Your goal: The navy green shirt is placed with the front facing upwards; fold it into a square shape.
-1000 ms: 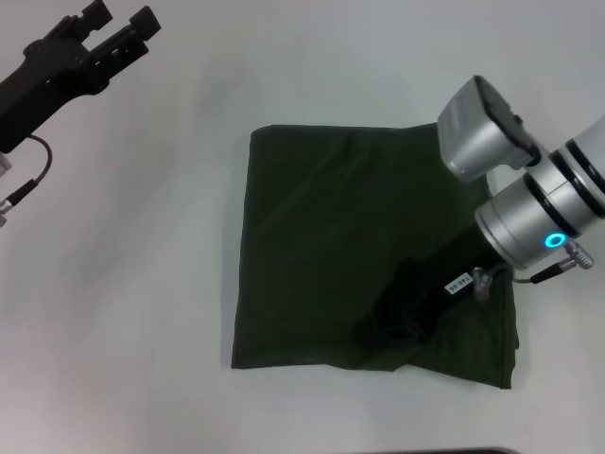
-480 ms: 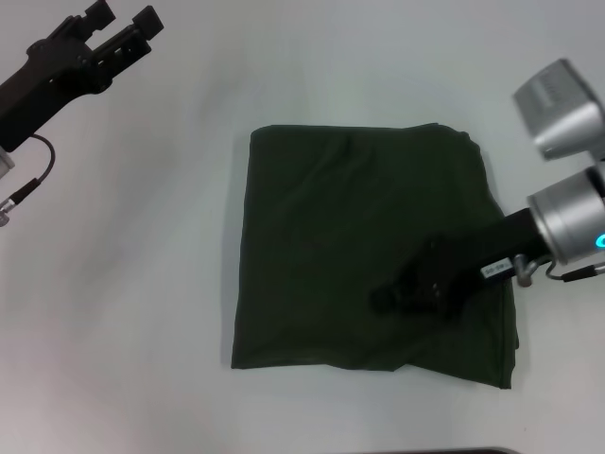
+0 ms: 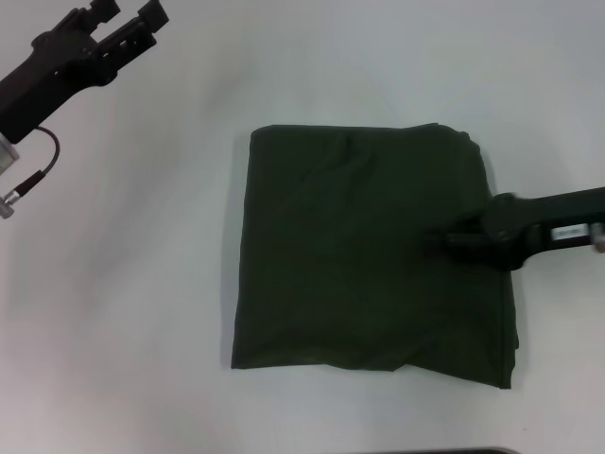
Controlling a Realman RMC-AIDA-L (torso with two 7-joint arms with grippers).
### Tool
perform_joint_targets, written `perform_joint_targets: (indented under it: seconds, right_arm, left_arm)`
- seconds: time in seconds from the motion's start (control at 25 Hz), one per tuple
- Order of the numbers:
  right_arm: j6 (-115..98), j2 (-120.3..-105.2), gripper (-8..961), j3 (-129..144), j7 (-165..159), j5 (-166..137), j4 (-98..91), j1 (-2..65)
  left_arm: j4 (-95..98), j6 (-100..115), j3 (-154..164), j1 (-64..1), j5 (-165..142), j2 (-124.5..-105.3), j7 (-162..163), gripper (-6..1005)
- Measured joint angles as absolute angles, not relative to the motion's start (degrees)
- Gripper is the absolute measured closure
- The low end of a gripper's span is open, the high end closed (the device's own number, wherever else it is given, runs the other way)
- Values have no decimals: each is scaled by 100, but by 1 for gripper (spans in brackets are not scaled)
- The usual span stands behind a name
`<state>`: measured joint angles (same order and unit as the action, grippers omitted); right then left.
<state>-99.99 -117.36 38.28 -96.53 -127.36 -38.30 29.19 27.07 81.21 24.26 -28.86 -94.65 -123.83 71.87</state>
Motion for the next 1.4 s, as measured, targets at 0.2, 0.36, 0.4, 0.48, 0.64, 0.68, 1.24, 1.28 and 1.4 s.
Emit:
perform_joint_targets:
  seconds: [0.2, 0.36, 0.4, 0.48, 0.64, 0.68, 1.24, 1.28, 1.4]
  right_arm:
    - [-10611, -11599, 763, 3258, -9748, -12736, -3804, 2734]
    - [-10892, -11460, 606, 3165, -10260, -12775, -3845, 2560]
    - [-10963, -11407, 560, 3175, -10436, -12781, -3848, 2511]
    - [-11108, -11307, 470, 3183, -10777, -12789, -3853, 2393]
    - [-11232, -11126, 347, 3167, -11367, -12790, -3866, 2138]
    - [-11231, -11092, 316, 3176, -11501, -12792, -3863, 2080]
    - [-11128, -11249, 168, 3119, -12112, -13443, -3784, 1913]
    - [-11113, -11252, 168, 3129, -12134, -13446, -3782, 1893]
    - [-11009, -11263, 168, 3167, -12186, -13471, -3746, 1844]
  left_arm:
    - [2703, 8109, 2425, -2947, -9450, -12383, 7209, 95]
    - [2652, 8098, 2426, -2979, -9421, -12383, 7220, 95]
    - [2649, 8097, 2426, -2983, -9418, -12383, 7221, 95]
    - [2647, 8094, 2426, -2988, -9415, -12383, 7222, 95]
    - [2645, 8081, 2426, -2989, -9411, -12383, 7224, 95]
    - [2645, 8058, 2425, -2987, -9406, -12383, 7224, 95]
    - [2645, 8026, 2425, -2950, -9403, -12373, 7196, 96]
    - [2645, 8023, 2425, -2946, -9403, -12373, 7195, 96]
    - [2645, 8023, 2425, -2940, -9403, -12373, 7194, 96]
